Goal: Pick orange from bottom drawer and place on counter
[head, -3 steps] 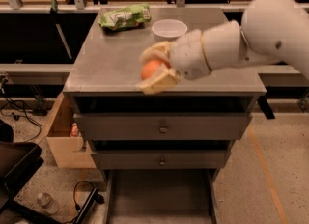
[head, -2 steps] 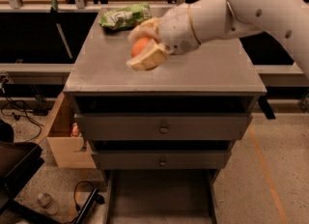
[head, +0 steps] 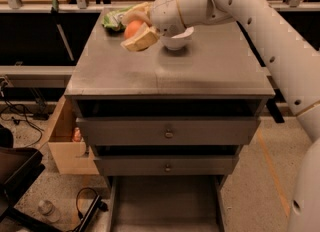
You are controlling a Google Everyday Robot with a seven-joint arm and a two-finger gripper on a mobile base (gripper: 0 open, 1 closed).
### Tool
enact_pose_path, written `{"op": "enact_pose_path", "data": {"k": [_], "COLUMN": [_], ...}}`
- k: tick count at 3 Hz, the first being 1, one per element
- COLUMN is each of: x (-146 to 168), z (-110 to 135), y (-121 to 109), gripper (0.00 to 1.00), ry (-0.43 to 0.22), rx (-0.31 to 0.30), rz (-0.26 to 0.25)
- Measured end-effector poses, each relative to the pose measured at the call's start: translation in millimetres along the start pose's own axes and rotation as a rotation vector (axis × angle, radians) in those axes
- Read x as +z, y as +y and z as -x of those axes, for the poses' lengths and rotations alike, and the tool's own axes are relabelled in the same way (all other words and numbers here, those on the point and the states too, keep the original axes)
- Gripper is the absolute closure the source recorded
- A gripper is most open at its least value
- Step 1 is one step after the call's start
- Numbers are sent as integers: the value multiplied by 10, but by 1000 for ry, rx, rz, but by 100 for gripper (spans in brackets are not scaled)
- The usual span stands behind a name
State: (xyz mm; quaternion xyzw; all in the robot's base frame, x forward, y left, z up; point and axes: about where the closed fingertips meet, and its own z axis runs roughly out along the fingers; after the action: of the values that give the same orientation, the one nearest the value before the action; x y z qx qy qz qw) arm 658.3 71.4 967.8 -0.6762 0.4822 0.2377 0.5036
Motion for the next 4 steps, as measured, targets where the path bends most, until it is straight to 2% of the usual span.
{"op": "enact_pose_path", "data": {"k": [1, 2, 3, 4], "x": [20, -21, 0, 33], "z": [-446, -1030, -1062, -1053], "y": [-163, -81, -70, -63], "gripper": [100, 100, 82, 59], "ry": [15, 10, 9, 6], "rx": [-13, 29, 32, 32], "rz": [-73, -119, -117, -113]}}
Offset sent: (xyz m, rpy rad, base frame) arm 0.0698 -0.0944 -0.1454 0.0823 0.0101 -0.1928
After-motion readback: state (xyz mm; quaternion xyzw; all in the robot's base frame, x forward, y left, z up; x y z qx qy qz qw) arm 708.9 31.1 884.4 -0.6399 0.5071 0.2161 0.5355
